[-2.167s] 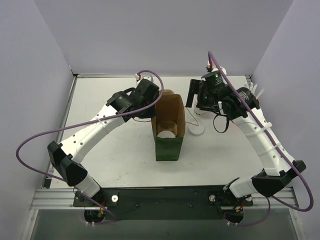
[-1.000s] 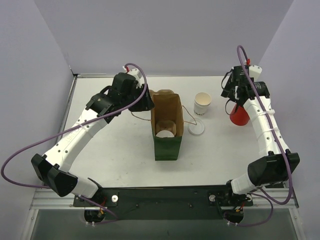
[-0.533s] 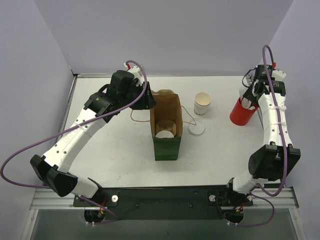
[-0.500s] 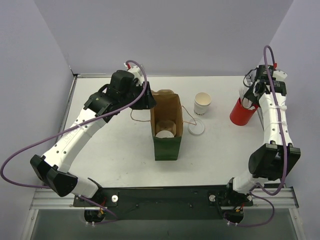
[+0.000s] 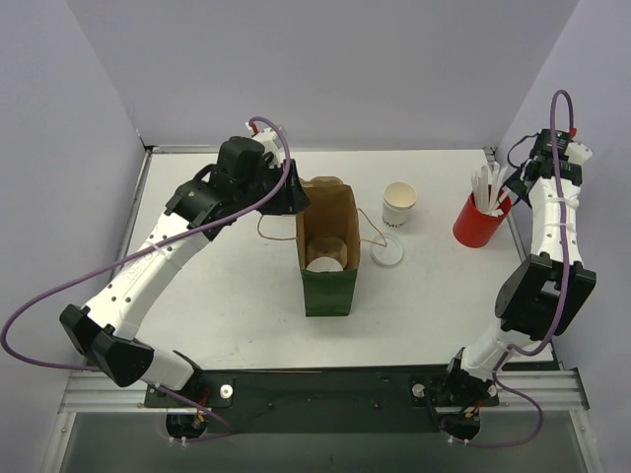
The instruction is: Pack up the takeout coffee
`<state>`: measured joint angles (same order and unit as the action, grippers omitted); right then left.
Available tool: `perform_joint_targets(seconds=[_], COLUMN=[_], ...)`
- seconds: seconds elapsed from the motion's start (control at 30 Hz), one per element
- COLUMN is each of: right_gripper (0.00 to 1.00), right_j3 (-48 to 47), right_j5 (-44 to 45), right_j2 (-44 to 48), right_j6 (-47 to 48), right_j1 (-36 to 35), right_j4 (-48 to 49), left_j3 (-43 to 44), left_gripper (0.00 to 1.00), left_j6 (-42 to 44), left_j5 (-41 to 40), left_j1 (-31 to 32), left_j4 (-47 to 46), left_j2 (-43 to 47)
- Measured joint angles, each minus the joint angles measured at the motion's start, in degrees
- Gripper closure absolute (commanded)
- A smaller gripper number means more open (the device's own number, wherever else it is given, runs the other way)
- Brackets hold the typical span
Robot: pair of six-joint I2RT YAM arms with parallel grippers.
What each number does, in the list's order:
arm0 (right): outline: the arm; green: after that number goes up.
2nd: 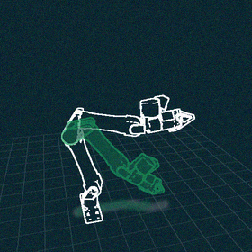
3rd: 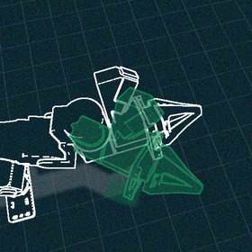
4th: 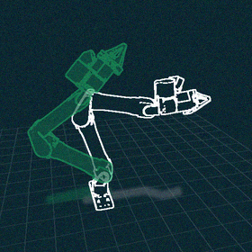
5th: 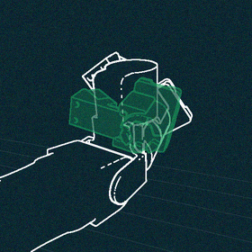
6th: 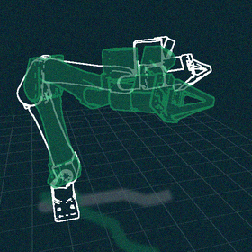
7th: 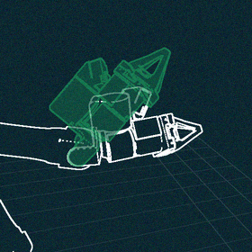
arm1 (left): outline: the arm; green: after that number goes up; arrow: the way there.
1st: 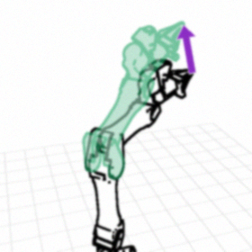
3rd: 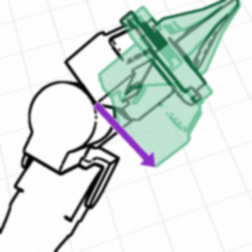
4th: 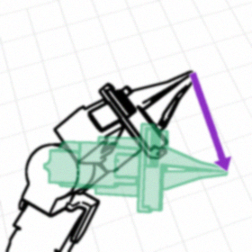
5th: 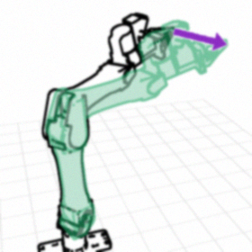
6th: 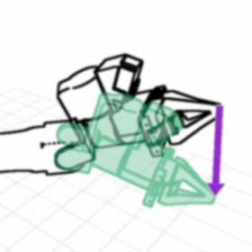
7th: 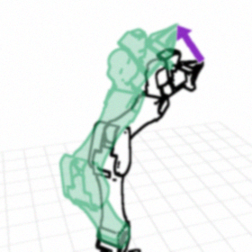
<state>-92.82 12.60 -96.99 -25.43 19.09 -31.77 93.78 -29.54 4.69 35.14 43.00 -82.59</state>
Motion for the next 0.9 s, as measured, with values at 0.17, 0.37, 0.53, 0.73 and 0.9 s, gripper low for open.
perform_joint_targets(seconds=[0.17,0.37,0.53,0.73,0.9], right_gripper=[0.48,0.53,0.58,0.72,1.0], right_j3=[0.0,0.04,0.04,0.0,-0.15], right_j5=[-1.09,-2.8,-3.06,-3.21,-2.8], right_j2=[-2.12,-3.72,-5.53,-8.37,-9.64], right_j6=[0.24,0.5,0.96,1.6,2.47], right_j1=[0.46,0.35,0.35,0.33,-0.2], right_j4=[5.25,10.36,12.07,13.11,13.18], left_j3=[0.02,0.02,0.24,0.55,0.57], left_gripper=[0.43,0.43,0.43,0.43,0.43], left_j6=[0.04,0.04,0.04,0.04,0.04], left_j5=[0.15,0.31,0.35,0.35,0.35], left_j1=[-0.09,-0.37,-0.46,-0.61,-0.94], left_j4=[0.02,0.02,0.04,0.02,0.02], left_j2=[-0.55,-1.9,-2.82,-3.58,-3.69])
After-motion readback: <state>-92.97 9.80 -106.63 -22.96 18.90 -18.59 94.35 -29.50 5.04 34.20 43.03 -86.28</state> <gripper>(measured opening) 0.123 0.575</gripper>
